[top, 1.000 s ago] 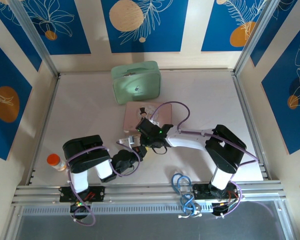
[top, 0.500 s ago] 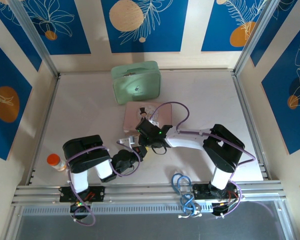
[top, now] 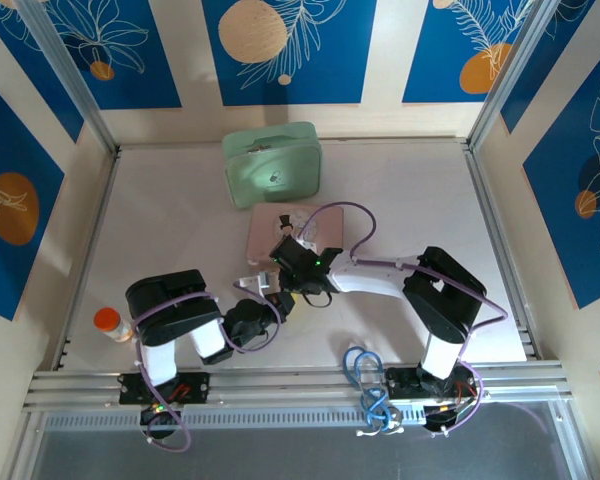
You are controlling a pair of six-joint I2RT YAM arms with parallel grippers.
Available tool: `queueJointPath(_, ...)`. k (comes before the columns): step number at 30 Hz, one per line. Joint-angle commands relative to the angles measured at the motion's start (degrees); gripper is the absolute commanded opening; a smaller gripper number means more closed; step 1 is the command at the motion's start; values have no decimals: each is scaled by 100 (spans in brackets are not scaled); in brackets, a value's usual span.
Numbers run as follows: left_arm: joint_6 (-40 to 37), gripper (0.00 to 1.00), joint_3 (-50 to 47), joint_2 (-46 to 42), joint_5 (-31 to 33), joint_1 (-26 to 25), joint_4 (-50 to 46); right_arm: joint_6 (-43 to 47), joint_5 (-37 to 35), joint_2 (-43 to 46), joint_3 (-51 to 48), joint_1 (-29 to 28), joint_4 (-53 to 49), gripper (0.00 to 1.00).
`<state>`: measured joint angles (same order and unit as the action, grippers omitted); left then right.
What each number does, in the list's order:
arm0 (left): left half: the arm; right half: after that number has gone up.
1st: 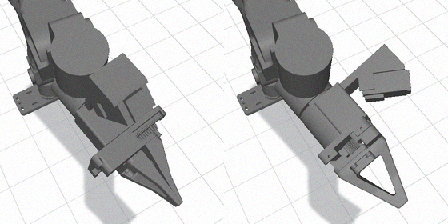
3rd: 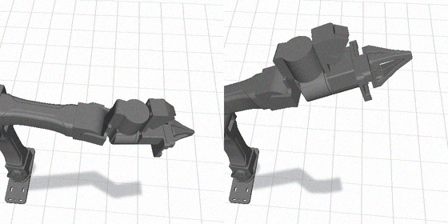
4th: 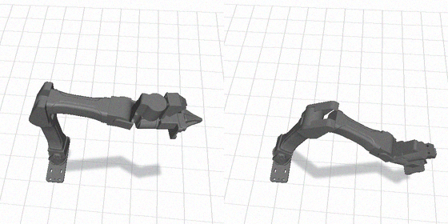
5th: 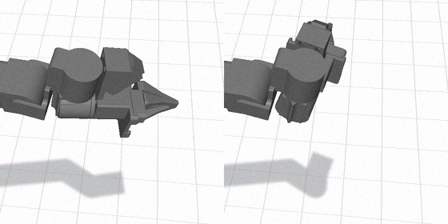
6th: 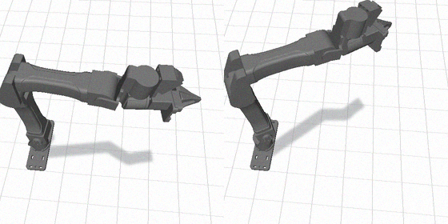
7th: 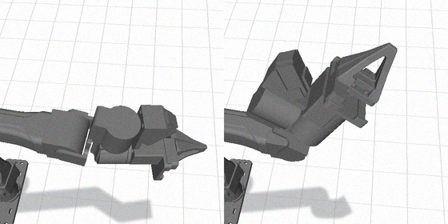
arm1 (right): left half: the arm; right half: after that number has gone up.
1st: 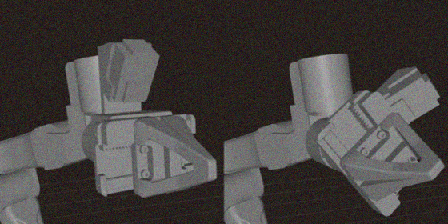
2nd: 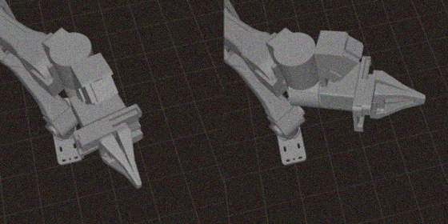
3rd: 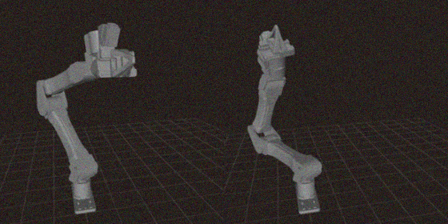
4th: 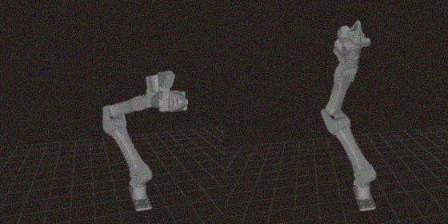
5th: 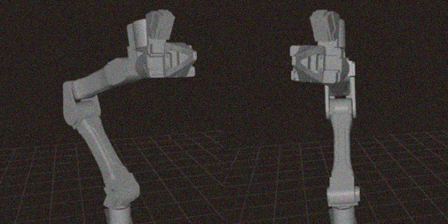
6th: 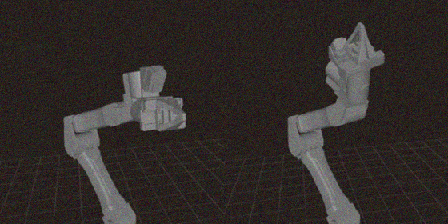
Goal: Unlock the padlock with the key
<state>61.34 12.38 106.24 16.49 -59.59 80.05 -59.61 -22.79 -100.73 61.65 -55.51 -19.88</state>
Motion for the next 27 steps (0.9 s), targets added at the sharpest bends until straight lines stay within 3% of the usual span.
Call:
queueJointPath(1,-13,24,20,99,67,51,63,11,-216,-173,289,-90,-731,0)
queueJointPath(5,-9,36,-73,-17,175,53,61,-82,-530,-330,671,-190,-1315,0)
queueJointPath(13,-45,44,-218,-204,265,44,63,-367,-255,-708,1398,-123,-2257,0)
queueJointPath(18,-59,30,-142,-151,269,44,62,-522,95,-923,1753,-64,-2747,0)
queueJointPath(27,-172,24,31,-120,111,44,63,-671,426,-959,1728,-13,-2704,0)
